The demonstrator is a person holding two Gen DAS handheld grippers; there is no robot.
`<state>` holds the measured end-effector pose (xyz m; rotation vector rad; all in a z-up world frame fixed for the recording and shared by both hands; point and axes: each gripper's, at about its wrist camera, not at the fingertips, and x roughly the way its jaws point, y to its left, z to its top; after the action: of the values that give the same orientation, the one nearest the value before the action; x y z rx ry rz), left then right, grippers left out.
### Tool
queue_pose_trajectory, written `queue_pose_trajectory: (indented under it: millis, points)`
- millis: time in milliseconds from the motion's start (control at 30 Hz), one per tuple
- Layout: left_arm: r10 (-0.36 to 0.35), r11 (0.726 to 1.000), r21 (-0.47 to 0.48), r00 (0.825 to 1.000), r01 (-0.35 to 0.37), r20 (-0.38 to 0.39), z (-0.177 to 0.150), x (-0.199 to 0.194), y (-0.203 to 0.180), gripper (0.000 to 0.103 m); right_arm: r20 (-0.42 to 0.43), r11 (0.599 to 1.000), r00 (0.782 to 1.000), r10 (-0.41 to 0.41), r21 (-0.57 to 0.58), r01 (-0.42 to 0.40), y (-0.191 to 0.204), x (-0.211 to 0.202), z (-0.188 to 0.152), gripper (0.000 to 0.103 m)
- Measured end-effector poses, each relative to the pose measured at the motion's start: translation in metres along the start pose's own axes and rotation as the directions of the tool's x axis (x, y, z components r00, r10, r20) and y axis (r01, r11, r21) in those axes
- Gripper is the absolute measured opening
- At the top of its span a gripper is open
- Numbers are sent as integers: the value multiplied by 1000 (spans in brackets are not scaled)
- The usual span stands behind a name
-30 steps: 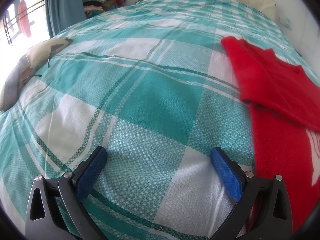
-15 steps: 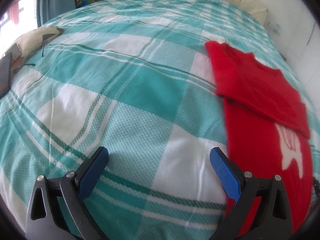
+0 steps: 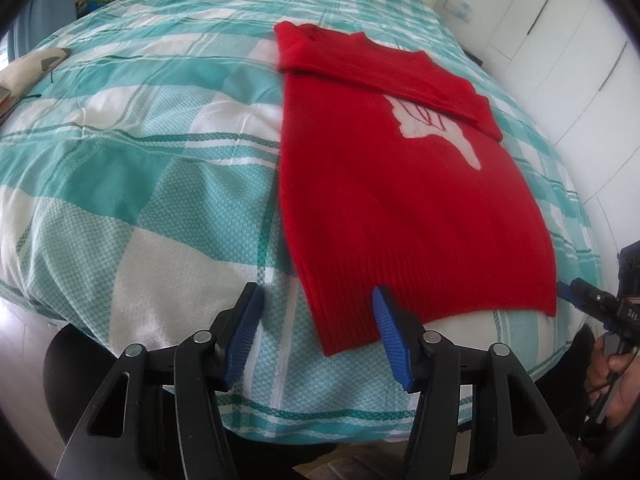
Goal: Fold small clothes
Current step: 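Grasp the sweater hem with both grippers and lift it toward the collar, then lay the hem over the collar and open both grippers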
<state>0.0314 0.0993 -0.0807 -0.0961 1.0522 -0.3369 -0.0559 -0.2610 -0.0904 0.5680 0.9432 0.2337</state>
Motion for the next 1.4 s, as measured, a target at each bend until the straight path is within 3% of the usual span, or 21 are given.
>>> queue_pose_trajectory:
  millis: [100,133,167,233,500,633,800,900,1033,1200,1400]
  points:
    - [24,999,23,1000,-23,-11,-2,4,-5,38,-75,1000,997,29,-3,-29,4,22,-4,63]
    - [22,1000,17,1000,-22,-15,-2,5,-5,23,-75,1000,997,15,-27,-17,8,26,-4,59]
    - [2,1000,6,1000,-2,-27,-1,6,-5,5,-69,999,998,5,-41,-8,11,29,-4,41]
    - [4,1000,-5,1000,-4,-20,-1,1,-6,4,-69,1000,998,0,-26,-2,11,32,0,5]
    - [-28,999,-35,1000,28,6,-17,-26,3,2,-37,996,998,-54,-66,52,8,-12,-14,4]
    - [-109,986,-118,993,114,51,17,-29,13,2,-14,1000,1000,3,-2,-3,0,-14,-2,4]
    - [-156,970,-153,968,187,194,113,-24,24,2,153,996,984,87,7,-89,4,-16,84,4]
    - [-123,974,-160,965,163,233,181,5,23,2,239,994,965,104,-6,-105,7,0,154,4]
    - [-72,970,-210,974,118,216,255,62,23,2,279,996,957,76,15,-83,-2,45,236,4]
    - [-22,963,-264,990,58,137,301,123,28,2,261,995,965,3,94,-28,-29,102,300,4]
    - [-32,953,-299,995,59,93,329,157,34,8,251,979,968,13,194,-64,-60,135,325,6]
